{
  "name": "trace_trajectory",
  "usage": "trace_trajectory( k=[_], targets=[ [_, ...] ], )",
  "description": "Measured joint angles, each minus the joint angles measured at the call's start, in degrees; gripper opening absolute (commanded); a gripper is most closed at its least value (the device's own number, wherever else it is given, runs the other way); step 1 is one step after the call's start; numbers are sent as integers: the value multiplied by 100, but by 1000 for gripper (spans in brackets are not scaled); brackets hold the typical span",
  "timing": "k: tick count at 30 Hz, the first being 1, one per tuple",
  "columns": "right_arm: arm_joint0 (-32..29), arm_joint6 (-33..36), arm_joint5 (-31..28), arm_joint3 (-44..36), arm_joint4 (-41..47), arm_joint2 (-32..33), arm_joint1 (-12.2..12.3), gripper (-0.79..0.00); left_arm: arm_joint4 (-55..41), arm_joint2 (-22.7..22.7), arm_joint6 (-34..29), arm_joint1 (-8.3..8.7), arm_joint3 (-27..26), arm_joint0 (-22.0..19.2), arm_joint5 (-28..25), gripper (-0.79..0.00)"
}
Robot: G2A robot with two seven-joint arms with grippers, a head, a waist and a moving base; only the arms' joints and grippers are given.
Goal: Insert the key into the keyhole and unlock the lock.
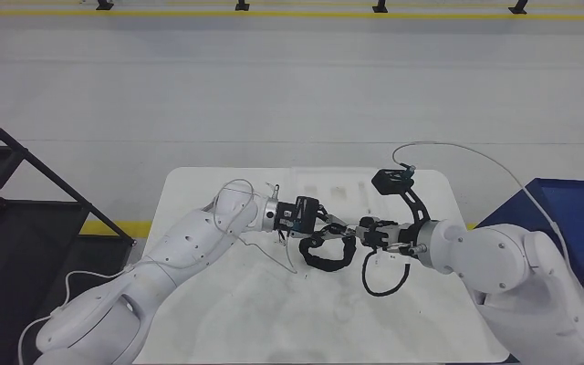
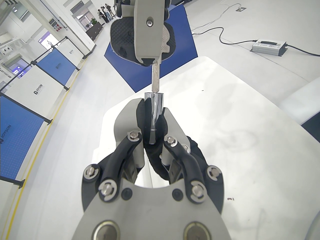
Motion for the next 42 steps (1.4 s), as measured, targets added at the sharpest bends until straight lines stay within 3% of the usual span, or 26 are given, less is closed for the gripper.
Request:
trace_trajectory(
  k=[42],
  targets=[
    [153,-400,400,303,574,-178,93,-785,145,-83,173,-130,239,44,233,-785]
  ],
)
